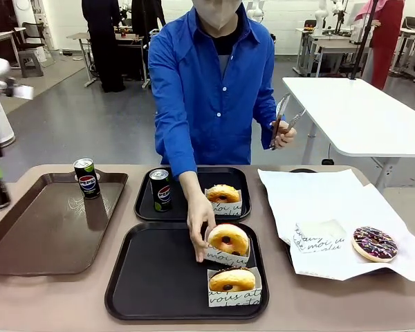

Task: Set up donuts and drinks on trays.
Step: Pick up one Pepsi coke from the Handle tray and place it on the Flat Tray without a Pepsi coke.

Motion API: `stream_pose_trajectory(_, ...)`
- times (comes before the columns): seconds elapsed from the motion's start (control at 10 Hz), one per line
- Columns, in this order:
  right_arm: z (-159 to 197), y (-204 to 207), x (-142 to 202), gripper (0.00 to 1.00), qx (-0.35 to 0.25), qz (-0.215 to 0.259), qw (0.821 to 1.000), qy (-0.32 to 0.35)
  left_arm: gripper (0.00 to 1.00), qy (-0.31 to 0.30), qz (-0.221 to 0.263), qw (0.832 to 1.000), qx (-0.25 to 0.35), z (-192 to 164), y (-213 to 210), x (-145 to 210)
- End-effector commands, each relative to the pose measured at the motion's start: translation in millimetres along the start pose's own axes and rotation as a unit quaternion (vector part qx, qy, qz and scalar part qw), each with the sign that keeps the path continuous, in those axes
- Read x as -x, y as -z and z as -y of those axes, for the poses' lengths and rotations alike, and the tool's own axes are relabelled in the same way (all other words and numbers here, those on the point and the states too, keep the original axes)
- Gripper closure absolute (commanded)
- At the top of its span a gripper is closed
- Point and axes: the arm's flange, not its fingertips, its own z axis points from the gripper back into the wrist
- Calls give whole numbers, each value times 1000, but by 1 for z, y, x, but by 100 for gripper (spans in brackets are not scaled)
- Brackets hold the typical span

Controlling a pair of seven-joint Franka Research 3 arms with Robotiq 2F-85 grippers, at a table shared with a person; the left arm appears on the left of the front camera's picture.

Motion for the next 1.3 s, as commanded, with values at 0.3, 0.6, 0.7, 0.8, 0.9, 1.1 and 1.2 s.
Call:
stream_pose_trajectory(0.3, 0, 0, 0, 0, -9, -1, 1000, -2, 42, -7, 9, 1000, 2, -3, -3, 11)
stream_pose_trajectory(0.6, 0, 0, 0, 0, -9, -1, 1000, -2, 42, -7, 9, 1000, 2, -3, -3, 11)
stream_pose_trajectory(0.7, 0, 0, 0, 0, -9, -1, 1000, -2, 42, -7, 9, 1000, 2, -3, -3, 11)
stream_pose_trajectory(0.8, 0, 0, 0, 0, -9, -1, 1000, -2, 42, -7, 9, 1000, 2, -3, -3, 11)
stream_pose_trajectory(0.9, 0, 0, 0, 0, -9, -1, 1000, -2, 42, -11, 10, 1000, 5, -3, -1, 9)
stream_pose_trajectory(1.1, 0, 0, 0, 0, -9, -1, 1000, -2, 42, 33, 40, 999, 12, 39, 8, -12)
stream_pose_trajectory(1.2, 0, 0, 0, 0, -9, -1, 1000, -2, 42, 65, 46, 997, 9, 70, 15, -28)
